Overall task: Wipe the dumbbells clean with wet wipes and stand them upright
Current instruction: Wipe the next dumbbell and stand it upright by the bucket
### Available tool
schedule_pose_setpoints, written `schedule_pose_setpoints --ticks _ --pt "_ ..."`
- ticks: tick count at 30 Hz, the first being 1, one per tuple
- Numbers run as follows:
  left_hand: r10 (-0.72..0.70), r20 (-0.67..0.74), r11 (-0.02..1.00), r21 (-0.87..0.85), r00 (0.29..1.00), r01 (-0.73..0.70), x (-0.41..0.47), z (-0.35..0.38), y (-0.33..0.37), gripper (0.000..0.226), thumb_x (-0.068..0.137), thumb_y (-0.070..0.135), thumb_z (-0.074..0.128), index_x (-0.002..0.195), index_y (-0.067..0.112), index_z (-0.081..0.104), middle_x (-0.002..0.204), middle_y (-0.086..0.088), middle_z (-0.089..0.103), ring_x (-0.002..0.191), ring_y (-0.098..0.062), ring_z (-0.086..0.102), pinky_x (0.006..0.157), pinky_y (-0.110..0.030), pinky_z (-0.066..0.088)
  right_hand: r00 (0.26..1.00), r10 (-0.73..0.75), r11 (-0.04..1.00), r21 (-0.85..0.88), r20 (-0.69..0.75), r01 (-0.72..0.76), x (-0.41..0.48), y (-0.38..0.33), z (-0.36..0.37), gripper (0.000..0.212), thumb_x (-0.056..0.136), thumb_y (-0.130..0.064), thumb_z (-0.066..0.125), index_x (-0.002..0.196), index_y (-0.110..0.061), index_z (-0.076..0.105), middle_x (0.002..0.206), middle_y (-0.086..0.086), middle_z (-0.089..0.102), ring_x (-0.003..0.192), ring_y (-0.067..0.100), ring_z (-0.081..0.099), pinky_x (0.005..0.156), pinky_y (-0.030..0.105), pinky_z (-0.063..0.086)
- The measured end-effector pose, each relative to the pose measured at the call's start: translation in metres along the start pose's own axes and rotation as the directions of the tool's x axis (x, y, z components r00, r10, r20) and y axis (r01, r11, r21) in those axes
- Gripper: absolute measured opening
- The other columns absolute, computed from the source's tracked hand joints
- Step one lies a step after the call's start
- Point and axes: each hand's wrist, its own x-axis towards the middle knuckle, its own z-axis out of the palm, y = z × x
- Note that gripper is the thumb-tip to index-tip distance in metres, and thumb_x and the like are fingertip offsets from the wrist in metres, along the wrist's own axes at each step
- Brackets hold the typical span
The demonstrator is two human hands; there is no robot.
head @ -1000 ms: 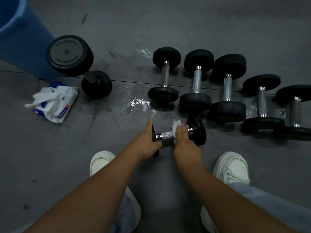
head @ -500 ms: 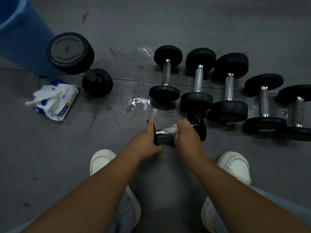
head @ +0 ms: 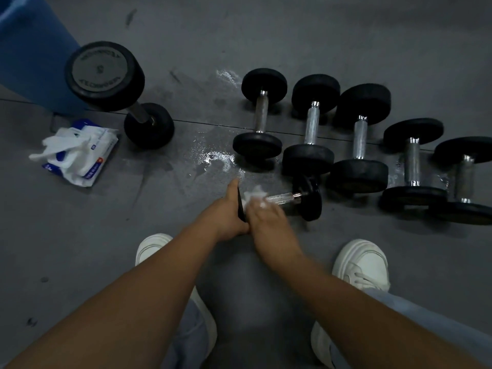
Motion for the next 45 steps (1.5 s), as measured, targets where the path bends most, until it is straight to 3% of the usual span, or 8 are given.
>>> schedule_pose_setpoints --ticks 5,9,17,24,31,36,40,45 --pt "-0.023 0.015 1.0 0.015 1.0 0.022 0.002 -0.004 0.0 0.124 0.071 0.02 0.079 0.154 0.029 -0.013 0.107 -0.01 0.063 0.088 -0.023 0.061 0.079 -0.031 0.051 0.975 0.222 0.973 -0.069 -0.015 -0.222 0.005 0.011 -0.005 0.051 0.086 -0.014 0.037 0.135 -0.01 0.05 0.14 0.009 0.051 0.133 0.024 0.044 0.106 0.05 0.033" --pt "-0.013 -0.006 0.996 0.083 1.0 0.014 0.005 -0.005 -0.001 0.13 0.065 0.027 0.084 0.155 0.028 -0.01 0.121 -0.01 0.062 0.102 -0.026 0.061 0.088 -0.035 0.052 0.999 -0.035 0.995 -0.09 0.022 0.037 0.016 0.015 -0.008 0.044 0.092 -0.021 0.05 0.136 -0.019 0.047 0.136 0.003 0.054 0.127 0.023 0.049 0.104 0.041 0.03" --pt "-0.013 0.044 0.999 0.049 0.999 0.011 0.008 -0.02 -0.013 0.115 0.064 0.028 0.085 0.154 0.028 0.014 0.124 -0.009 0.059 0.106 -0.027 0.059 0.092 -0.034 0.051 0.947 -0.042 0.998 -0.034 0.319 0.056 0.042 0.024 -0.043 0.026 0.093 -0.043 0.049 0.109 -0.026 0.062 0.109 0.003 0.067 0.106 0.025 0.06 0.089 0.034 0.033" --pt "-0.015 -0.107 0.997 -0.078 0.994 0.006 0.001 -0.018 -0.014 0.086 0.09 0.052 0.063 0.156 0.04 0.009 0.125 -0.013 0.063 0.11 -0.028 0.062 0.098 -0.033 0.048 0.996 0.071 0.996 0.054 -0.055 -0.068 -0.001 0.0 -0.005 0.044 0.088 -0.023 0.039 0.129 -0.025 0.056 0.131 -0.004 0.06 0.121 0.021 0.055 0.089 0.038 0.043" --pt "0.04 -0.018 0.999 -0.034 0.999 -0.04 -0.01 -0.011 -0.001 0.122 0.076 0.009 0.077 0.156 0.026 -0.013 0.128 -0.01 0.059 0.091 -0.015 0.052 0.07 -0.015 0.035 0.982 0.182 0.983 -0.011 -0.038 -0.183 -0.003 -0.009 -0.001 0.061 0.079 -0.016 0.028 0.132 -0.007 0.057 0.136 0.011 0.056 0.13 0.027 0.048 0.099 0.045 0.04" --pt "-0.025 -0.095 1.0 -0.013 0.995 0.023 -0.001 -0.013 -0.001 0.117 0.068 0.019 0.078 0.156 0.032 0.001 0.116 -0.011 0.063 0.098 -0.027 0.062 0.082 -0.03 0.051 0.968 0.249 0.968 -0.016 -0.022 -0.25 0.005 0.003 -0.009 0.058 0.08 -0.018 0.026 0.124 -0.009 0.062 0.126 0.011 0.062 0.122 0.031 0.055 0.091 0.043 0.046" --pt "-0.076 -0.099 0.993 -0.101 0.992 0.066 0.003 -0.013 0.002 0.107 0.07 0.03 0.08 0.154 0.022 0.016 0.117 -0.006 0.058 0.099 -0.025 0.057 0.082 -0.032 0.049 0.999 0.004 0.995 0.095 -0.053 0.001 0.006 0.0 -0.01 0.05 0.087 -0.02 0.031 0.127 -0.019 0.061 0.133 0.001 0.059 0.124 0.025 0.054 0.093 0.035 0.047" --pt "-0.073 -0.123 0.99 -0.128 0.99 0.057 0.002 -0.012 0.005 0.102 0.082 0.031 0.071 0.157 0.025 0.002 0.123 -0.009 0.058 0.109 -0.028 0.059 0.088 -0.029 0.046 0.973 0.216 0.931 0.319 -0.086 -0.178 0.024 0.02 -0.029 0.04 0.088 -0.011 0.05 0.127 -0.021 0.051 0.116 0.006 0.052 0.106 0.028 0.05 0.076 0.037 0.045"
